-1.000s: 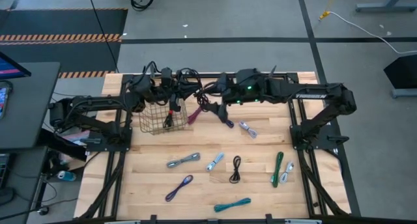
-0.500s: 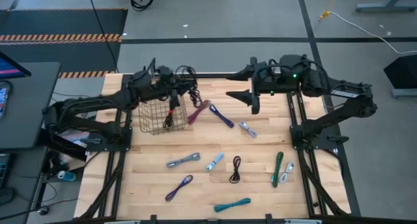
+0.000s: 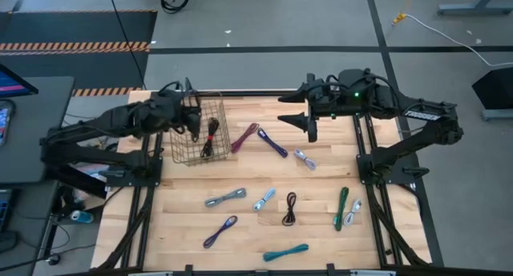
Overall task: Pick and place USB-C Cables
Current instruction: Put the top black charger cable into the gold wire basket
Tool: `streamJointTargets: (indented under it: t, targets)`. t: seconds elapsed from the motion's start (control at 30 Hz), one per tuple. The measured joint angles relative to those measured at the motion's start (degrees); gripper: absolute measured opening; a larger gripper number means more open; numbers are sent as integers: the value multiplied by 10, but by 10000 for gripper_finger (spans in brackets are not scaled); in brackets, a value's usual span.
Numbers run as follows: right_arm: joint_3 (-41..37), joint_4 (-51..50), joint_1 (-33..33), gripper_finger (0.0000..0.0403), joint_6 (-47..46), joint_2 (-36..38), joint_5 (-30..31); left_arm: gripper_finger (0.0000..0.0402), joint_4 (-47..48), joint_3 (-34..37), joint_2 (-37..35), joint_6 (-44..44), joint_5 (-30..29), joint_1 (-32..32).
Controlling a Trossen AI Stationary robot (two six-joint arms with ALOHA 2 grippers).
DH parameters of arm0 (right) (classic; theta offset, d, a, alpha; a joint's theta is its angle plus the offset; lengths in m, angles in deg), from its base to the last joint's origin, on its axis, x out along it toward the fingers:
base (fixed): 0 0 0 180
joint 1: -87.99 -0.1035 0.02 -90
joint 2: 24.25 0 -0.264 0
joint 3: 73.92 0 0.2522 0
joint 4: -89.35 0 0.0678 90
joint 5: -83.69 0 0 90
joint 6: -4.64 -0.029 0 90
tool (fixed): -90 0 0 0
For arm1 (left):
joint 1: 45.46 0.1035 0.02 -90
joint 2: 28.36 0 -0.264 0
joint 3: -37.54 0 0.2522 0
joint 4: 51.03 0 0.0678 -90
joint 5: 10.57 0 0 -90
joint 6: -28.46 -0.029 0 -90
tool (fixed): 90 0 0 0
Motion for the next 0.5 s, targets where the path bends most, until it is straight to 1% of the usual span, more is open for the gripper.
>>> streamJointTargets:
  t: [0.1, 0.2, 0.27, 0.37, 0.5]
  targets:
    - [0, 1, 0, 274, 8, -1, 0, 19, 82, -36, 16, 22, -6, -7]
    - [0, 0, 0, 274, 9, -2, 0, 19, 113, -52, 37, 34, 1, -5]
    - [0, 1, 0, 274, 10, -2, 0, 19, 134, -49, 51, 44, 20, 2]
    - [0, 1, 0, 274, 8, -2, 0, 19, 146, -37, 73, 62, 66, 13]
    - [0, 1, -2, 274, 5, -2, -2, 19, 145, -17, 107, 65, 81, 21]
